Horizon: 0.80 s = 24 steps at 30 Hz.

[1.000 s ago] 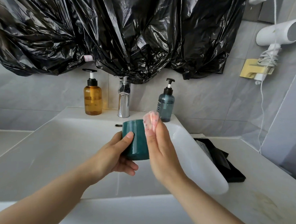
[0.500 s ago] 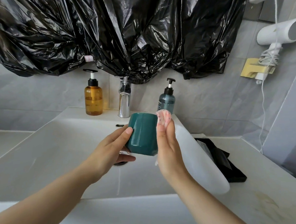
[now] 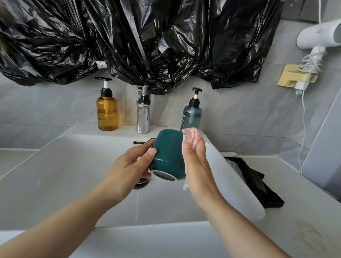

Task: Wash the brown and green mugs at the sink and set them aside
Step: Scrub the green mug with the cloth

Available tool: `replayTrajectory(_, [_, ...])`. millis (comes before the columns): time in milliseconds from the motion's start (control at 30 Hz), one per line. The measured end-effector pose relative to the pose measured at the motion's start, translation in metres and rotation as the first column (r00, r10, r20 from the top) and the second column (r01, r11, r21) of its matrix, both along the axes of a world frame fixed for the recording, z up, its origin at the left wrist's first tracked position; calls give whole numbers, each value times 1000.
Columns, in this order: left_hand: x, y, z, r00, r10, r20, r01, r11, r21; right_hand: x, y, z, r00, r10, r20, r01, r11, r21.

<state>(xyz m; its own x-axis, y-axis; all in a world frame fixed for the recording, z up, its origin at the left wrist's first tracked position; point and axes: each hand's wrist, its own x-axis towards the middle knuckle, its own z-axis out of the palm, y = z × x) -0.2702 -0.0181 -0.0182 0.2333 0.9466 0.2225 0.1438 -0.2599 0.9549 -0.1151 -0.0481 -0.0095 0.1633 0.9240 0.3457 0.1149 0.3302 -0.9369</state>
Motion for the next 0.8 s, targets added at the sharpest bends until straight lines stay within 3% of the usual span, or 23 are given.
replayTrajectory(67, [1,-2,0,992,31,-121,-18,995,101,-1,-1,1,1000,-12,-13,12,1000,-3])
replayTrajectory(100, [1,-4,1,994,25,-106,-15,995,101,-1,-1,1,1000,-7,-20,7,1000,-13])
replayTrajectory(200, [-3,-6,5,991,-25,128,28,999,-22,-1,-2,2,998,47,-52,-48,999,-19])
replayTrajectory(333, [-12,0,7,956,96,278,-58,988,-140,-2,-3,5,994,82,-74,-83,997,-6])
replayTrajectory(433, [-12,0,11,927,34,373,106,931,-350,-2,-3,4,995,83,-54,-82,997,12])
replayTrajectory(600, [-11,-4,14,926,-51,374,206,900,-385,3,2,-1,998,60,4,-60,998,34])
replayTrajectory(700, [-13,-4,15,964,-12,265,110,928,-357,-5,5,-8,988,-1,154,-22,989,147])
replayTrajectory(800, [-11,-9,17,965,55,257,30,949,-314,-11,6,-13,960,-62,275,-6,971,240])
